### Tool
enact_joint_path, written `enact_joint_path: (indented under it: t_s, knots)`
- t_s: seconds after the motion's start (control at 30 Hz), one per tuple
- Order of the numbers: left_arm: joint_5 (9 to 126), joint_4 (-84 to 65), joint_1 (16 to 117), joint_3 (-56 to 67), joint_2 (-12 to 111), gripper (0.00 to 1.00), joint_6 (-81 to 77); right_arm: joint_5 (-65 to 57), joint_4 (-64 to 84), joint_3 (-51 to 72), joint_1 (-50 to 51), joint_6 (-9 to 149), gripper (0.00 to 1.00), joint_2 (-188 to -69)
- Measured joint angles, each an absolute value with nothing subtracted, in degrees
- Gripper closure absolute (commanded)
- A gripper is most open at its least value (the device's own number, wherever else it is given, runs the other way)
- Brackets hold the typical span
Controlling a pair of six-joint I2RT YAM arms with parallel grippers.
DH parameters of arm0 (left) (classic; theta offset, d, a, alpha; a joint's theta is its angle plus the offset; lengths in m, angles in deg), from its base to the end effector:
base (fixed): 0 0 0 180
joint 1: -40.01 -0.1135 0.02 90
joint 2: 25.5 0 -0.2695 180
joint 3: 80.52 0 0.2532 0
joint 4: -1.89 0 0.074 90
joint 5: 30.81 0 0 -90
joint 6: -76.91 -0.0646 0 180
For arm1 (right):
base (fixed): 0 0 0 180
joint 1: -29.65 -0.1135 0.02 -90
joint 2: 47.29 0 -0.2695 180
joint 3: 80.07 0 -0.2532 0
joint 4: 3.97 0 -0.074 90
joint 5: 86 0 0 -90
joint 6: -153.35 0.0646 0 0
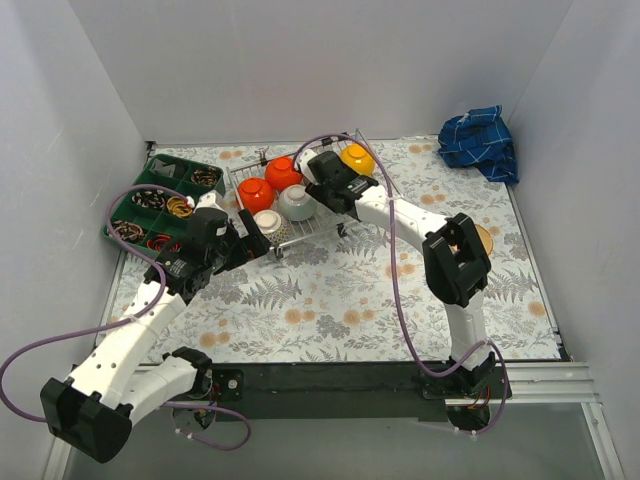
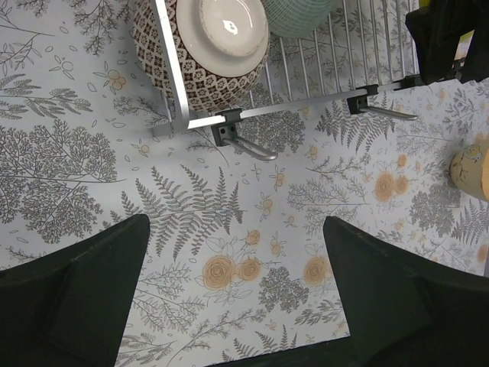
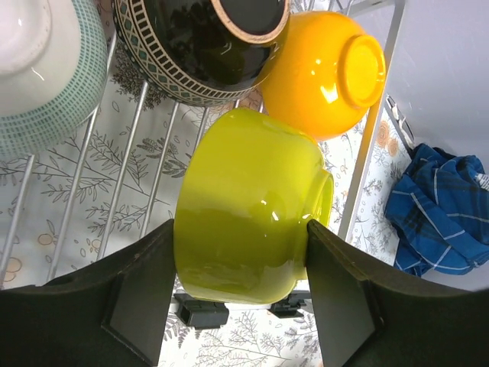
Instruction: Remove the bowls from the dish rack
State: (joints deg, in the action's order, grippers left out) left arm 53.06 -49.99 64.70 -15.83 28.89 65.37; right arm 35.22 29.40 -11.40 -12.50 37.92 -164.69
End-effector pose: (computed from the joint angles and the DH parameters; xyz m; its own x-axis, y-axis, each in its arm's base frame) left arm 0.1988 -0.0838 0.2861 -0.4564 -0.8624 -0.2191 -0.5222 0.4590 -0.7187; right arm 0.3899 0.3078 0.2439 -0.3064 -0.7726 -0.5561 -0.4525 0.6321 -0.6290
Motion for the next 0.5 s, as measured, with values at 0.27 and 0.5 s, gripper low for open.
enact_joint_path:
  t_s: [0.27, 0.5]
  knots:
    - [55.0, -47.7, 64.6, -15.8, 27.5, 0.02, 65.1, 32.2, 30.9, -11.4, -12.5, 42.1, 0.87, -160.7]
    - [56.9, -45.1, 64.6, -15.8, 26.1, 0.02, 63.4, 26.3, 33.3, -11.1, -12.3, 48.6, 0.87, -155.3]
